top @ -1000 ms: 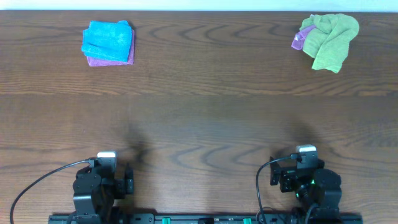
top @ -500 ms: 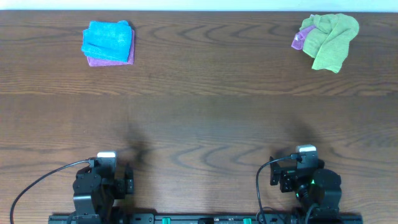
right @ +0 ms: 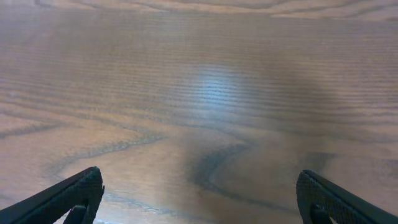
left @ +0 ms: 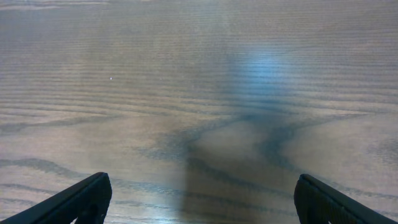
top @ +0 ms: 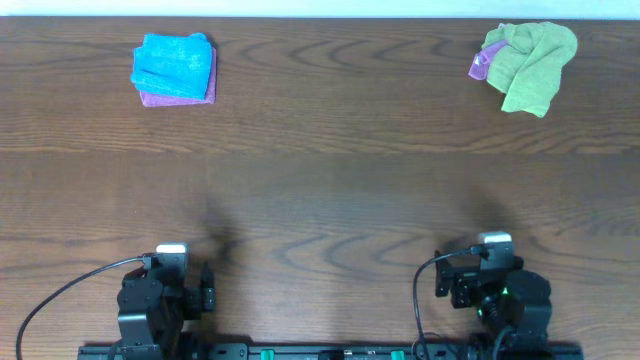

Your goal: Fold the cloth

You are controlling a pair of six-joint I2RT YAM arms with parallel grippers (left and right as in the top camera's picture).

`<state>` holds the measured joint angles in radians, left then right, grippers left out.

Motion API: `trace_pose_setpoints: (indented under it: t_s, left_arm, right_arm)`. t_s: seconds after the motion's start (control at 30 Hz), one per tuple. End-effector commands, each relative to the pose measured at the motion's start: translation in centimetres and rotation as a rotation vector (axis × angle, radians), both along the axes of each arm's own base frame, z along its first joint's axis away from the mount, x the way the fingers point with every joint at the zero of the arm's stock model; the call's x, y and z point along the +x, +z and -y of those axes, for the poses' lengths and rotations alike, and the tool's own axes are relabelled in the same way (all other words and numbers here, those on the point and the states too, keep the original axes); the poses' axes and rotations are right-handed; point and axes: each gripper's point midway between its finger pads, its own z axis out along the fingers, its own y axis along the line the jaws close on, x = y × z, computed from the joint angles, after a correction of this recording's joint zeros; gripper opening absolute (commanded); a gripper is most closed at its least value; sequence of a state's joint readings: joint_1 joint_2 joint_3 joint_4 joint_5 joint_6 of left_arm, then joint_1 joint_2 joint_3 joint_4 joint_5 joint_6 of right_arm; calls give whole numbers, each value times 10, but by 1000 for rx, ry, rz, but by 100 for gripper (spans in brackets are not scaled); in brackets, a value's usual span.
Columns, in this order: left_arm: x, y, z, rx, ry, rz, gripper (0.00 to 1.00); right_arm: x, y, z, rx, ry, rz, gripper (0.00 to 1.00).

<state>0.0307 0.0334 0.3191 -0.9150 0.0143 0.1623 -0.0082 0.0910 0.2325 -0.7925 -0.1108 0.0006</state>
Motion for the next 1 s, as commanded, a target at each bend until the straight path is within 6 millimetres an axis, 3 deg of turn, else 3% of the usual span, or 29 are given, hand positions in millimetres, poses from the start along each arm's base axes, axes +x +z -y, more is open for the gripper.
trace_pose_setpoints:
  t_s: [0.0, 0.2, 0.47, 0.7, 0.97]
  left_arm:
    - [-1, -1, -2, 25, -2, 0, 95]
    - [-1, -1, -2, 25, -2, 0, 95]
    - [-1, -1, -2, 25, -2, 0, 95]
    - [-1, -1, -2, 25, -2, 0, 95]
    - [-1, -1, -2, 25, -2, 0, 95]
  right_arm:
    - [5, 31, 7, 32, -75, 17, 99]
    - [23, 75, 17, 36, -140, -68, 99]
    - [91, 125, 45, 41, -272, -204, 99]
    - [170, 146, 85, 63, -359, -276, 99]
    - [228, 150, 140, 54, -431, -287, 99]
